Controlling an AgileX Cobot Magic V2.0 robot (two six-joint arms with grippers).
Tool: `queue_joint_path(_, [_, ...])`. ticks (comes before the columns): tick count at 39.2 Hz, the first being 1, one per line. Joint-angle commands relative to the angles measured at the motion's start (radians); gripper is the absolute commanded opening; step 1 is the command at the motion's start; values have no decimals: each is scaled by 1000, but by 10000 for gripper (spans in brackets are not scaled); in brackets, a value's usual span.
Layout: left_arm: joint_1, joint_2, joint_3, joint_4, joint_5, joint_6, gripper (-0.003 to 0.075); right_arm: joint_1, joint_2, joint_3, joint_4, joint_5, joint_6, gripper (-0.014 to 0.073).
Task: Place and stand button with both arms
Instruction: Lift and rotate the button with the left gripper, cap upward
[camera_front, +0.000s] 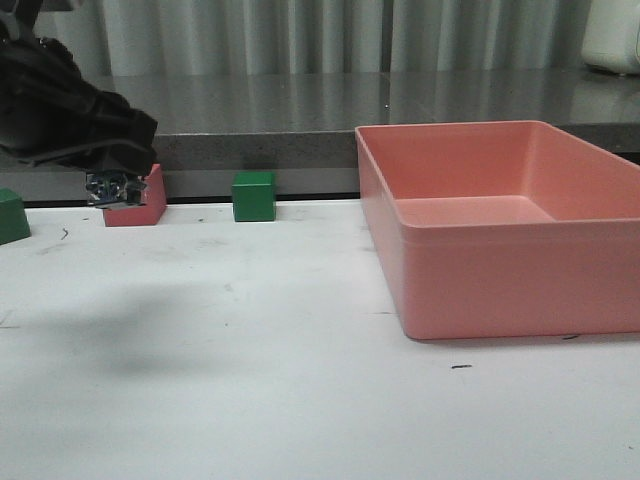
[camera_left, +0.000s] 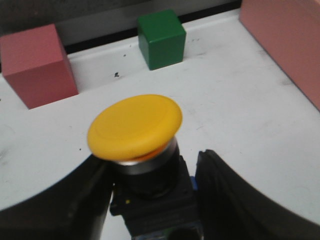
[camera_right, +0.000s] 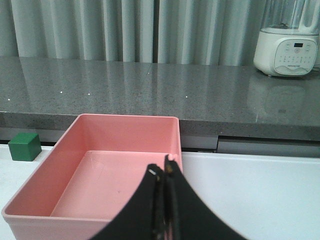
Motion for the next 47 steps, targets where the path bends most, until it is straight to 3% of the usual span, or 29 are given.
queue_joint_path(1, [-1,-38,92,61,-315,13,148,-7,8,-27,-15,-81,-6,-62])
queue_joint_path(6, [-1,-4,199,-41,-552,128,148,-7,8,-27,-15,-81,-6,-62])
queue_joint_path(12, [-1,79,265,-145,-730,210,148,-7,8,-27,-15,-81,-6,-62])
queue_joint_path(26, [-3,294,273,-143,-898,252,148,-7,8,-27,-15,-81,-6,-62])
queue_joint_path(41, [-3,352,294,-143,-935,254,149,-7,8,-27,-15,-80,-6,-62])
queue_joint_path(47, [-3,352,323,-143,-955,254,211,-7,8,-27,-15,-80,-6,-62])
